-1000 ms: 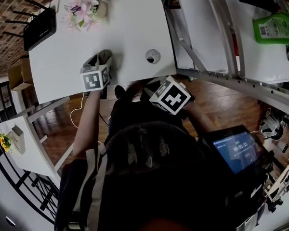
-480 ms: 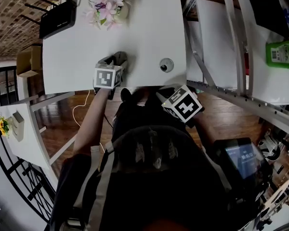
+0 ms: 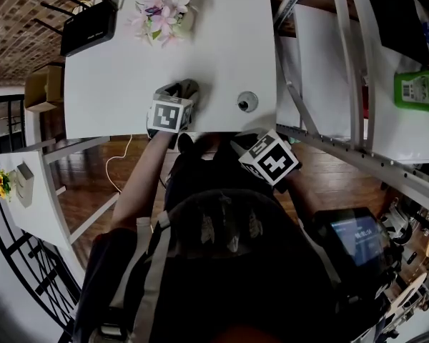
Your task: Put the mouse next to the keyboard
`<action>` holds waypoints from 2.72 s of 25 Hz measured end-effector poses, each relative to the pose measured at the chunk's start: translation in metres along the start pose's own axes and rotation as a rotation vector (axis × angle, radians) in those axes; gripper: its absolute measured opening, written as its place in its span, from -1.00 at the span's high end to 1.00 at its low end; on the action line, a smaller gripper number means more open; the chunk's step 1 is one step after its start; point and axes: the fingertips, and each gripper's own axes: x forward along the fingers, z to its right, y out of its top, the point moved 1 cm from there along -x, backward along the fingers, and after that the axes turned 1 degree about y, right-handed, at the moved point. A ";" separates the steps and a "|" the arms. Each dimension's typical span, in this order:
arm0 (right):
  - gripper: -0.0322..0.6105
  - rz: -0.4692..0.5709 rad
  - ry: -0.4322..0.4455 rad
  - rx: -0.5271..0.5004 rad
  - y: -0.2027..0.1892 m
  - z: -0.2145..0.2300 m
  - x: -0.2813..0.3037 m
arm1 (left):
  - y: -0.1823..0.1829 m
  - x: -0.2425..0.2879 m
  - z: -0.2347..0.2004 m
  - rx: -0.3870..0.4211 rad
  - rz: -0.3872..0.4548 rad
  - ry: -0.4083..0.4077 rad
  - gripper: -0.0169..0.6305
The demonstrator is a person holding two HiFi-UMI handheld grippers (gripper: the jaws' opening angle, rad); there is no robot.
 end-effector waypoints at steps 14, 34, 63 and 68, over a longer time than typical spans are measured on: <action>0.88 0.043 -0.020 0.002 0.002 0.002 -0.001 | -0.044 0.022 -0.014 0.109 -0.027 -0.043 0.12; 0.88 -0.030 0.016 0.004 -0.018 -0.015 -0.001 | 0.002 0.006 0.028 -0.018 0.041 0.049 0.14; 0.88 -0.032 0.017 0.011 -0.042 -0.004 -0.018 | 0.032 0.039 0.093 0.088 0.047 -0.019 0.14; 0.88 -0.032 0.009 0.024 -0.044 -0.003 -0.019 | 0.034 0.042 0.100 0.116 0.032 -0.037 0.13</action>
